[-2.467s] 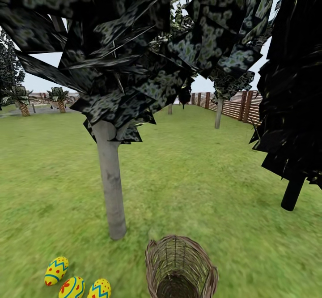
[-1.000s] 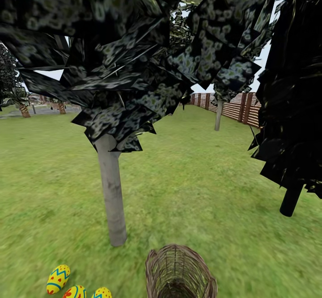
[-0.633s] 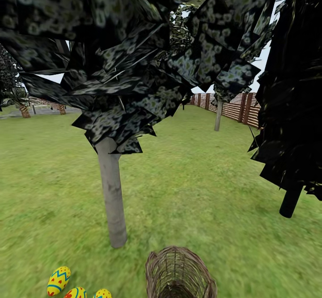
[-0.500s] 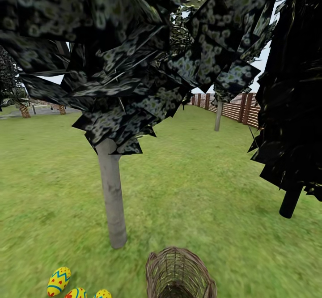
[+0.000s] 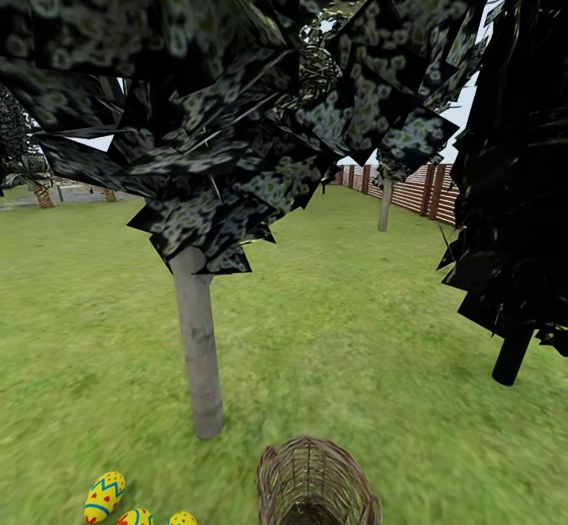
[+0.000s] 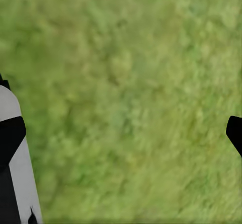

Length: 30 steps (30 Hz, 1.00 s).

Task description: Take the three Easter eggs out of the wicker basket on the lawn in the garden, then place them on the lawn next to a single tree (choose any tree) so that all three eggs are next to the same tree and none are left in the basket.

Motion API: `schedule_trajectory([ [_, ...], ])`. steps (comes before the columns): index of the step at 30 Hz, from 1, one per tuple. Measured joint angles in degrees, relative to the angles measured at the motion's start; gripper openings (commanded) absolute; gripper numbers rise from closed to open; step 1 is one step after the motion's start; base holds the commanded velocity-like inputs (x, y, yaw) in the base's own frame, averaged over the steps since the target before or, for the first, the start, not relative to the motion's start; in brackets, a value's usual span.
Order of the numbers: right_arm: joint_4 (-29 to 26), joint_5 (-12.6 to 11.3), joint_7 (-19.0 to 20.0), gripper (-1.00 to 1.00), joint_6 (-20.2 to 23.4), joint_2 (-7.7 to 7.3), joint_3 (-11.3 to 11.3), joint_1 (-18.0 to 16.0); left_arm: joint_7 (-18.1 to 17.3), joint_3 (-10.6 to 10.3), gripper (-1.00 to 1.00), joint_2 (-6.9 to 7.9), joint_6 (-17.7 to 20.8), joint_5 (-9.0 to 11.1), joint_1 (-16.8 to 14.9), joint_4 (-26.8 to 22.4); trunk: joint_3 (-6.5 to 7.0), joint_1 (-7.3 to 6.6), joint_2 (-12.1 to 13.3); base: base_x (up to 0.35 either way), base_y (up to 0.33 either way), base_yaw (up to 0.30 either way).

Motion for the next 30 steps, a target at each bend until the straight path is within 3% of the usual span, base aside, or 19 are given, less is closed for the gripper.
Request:
schedule_trajectory([
  [30, 0.00, 0.00, 0.00, 1.00, 0.00, 0.00, 0.00, 0.00, 0.36, 0.00, 1.00, -0.05, 0.00, -0.06, 0.00, 0.00, 5.39, -6.59, 12.04, 0.000, 0.000, 0.000],
])
